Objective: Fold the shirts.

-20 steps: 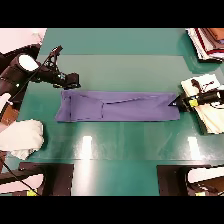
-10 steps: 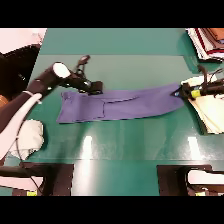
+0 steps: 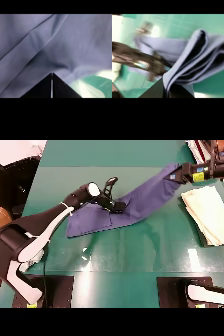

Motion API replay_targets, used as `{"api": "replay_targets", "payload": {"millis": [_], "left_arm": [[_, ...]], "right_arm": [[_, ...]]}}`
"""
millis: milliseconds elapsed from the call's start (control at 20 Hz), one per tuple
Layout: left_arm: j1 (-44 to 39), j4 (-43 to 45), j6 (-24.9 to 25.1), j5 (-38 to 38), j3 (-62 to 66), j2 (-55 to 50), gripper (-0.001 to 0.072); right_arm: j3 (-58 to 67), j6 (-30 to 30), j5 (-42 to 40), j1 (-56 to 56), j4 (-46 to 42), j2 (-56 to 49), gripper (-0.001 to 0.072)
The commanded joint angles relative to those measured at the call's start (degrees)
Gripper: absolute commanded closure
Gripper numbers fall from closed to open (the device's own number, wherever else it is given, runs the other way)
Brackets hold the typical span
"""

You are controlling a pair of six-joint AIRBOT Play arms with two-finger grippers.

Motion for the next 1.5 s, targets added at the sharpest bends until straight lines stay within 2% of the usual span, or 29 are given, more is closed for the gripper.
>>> {"api": "replay_targets", "payload": {"millis": [0,250,400,650,850,900,1000,1050,1150,1200,1350,1450], "left_arm": [[-1.01,-1.51,-0.68,1.09,1.9,-2.82,0.0683],[-0.74,-0.17,-0.68,0.59,1.9,-3.02,0.0683],[1.9,0.72,-0.63,-2.32,1.9,-0.74,0.0683],[13.73,11.87,-0.57,-6.71,1.9,13.22,0.0682],[25.9,20.74,-0.2,-9.4,1.9,26.27,0.0682],[28.63,22.84,-0.2,-9.81,1.9,29.03,0.0682],[33.27,24.2,-0.2,-10.67,1.9,33.03,0.0682],[35.17,24.2,-0.17,-11.26,1.9,34.29,0.0682],[37.94,24.17,-0.17,-13.18,1.84,35.74,0.0682],[38.69,24.13,-0.2,-14.36,1.88,35.76,0.0682],[39.15,23.78,1.2,-17.27,1.68,35.74,0.0682],[39.15,23.28,1.29,-17.73,1.66,35.74,0.0682]], "right_arm": [[4.39,1.38,-1.46,5.62,2.23,0.17,0.0699],[4.52,1.38,-4.28,9.77,2.21,0.17,0.0699],[4.52,1.33,-6.49,12.57,2.21,0.17,0.0699],[4.55,-0.83,-11.28,21.7,4.98,-2.69,0.0698],[4.61,-9.2,-20.5,33.79,15.96,-11.41,0.0687],[5.53,-11.69,-22.43,36.76,16.83,-14.03,0.0592],[10.27,-17.03,-22.86,41.88,16.65,-20.04,0.0301],[13.05,-18.16,-21.64,43.5,16.48,-22.8,0.0212],[17.92,-16.74,-15.08,43.54,15.37,-26.75,0.0228],[19.19,-13.11,-12.09,42.49,12.13,-27.52,0.0283],[19.08,-7.56,-4.48,36.44,1.05,-26.75,0.0283],[14.19,-6.43,-3.72,30.75,-1.55,-23.8,0.0284]]}}
